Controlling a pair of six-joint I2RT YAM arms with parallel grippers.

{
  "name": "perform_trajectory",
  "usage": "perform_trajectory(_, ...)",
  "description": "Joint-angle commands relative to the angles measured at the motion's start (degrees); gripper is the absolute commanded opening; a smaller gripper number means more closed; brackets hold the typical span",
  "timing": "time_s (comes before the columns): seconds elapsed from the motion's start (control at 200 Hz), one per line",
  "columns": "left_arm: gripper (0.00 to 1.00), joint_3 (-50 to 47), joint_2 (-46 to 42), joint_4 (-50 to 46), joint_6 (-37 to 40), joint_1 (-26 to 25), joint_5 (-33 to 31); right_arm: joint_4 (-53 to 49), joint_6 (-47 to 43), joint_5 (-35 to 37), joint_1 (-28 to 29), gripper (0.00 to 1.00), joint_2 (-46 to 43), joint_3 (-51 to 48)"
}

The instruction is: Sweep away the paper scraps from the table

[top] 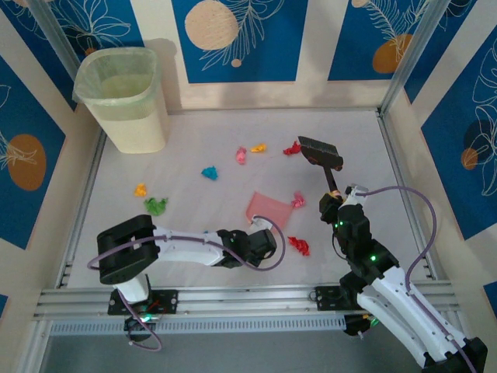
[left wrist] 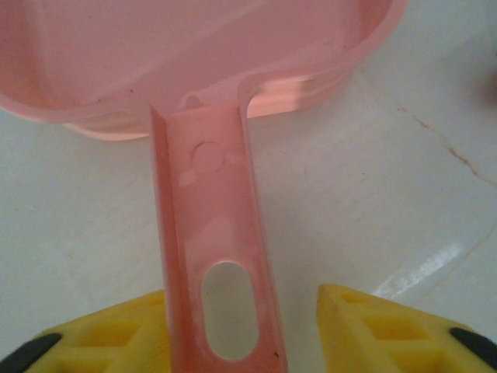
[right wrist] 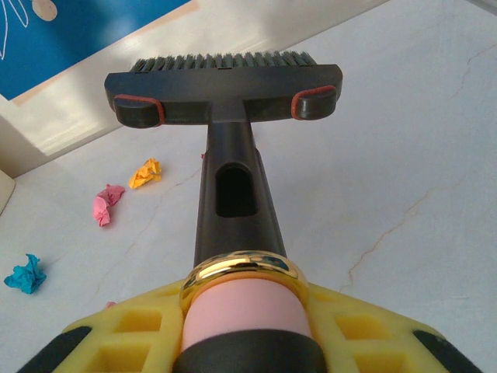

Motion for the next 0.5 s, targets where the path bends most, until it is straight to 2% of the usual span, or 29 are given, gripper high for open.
perform_trajectory(0.0, 0.36, 0.9, -0.4, 0.2, -0.3, 0.5, 0.4, 3.2, -0.4, 0.9, -0.3, 0.00, -0.5, 0.9)
perform_trajectory(0.15, 0.22, 1.4, -0.8, -0.5, 0.0, 0.5, 0.2, 3.2, -0.3, 0.9, -0.2, 0.00, -0.5, 1.0)
perform_trajectory(0.495, 0.05, 3.1, -6.2, -6.7, 0.9, 0.6, -3.1, 3.4, -0.4, 0.3, -0.2, 0.00, 0.3, 1.2)
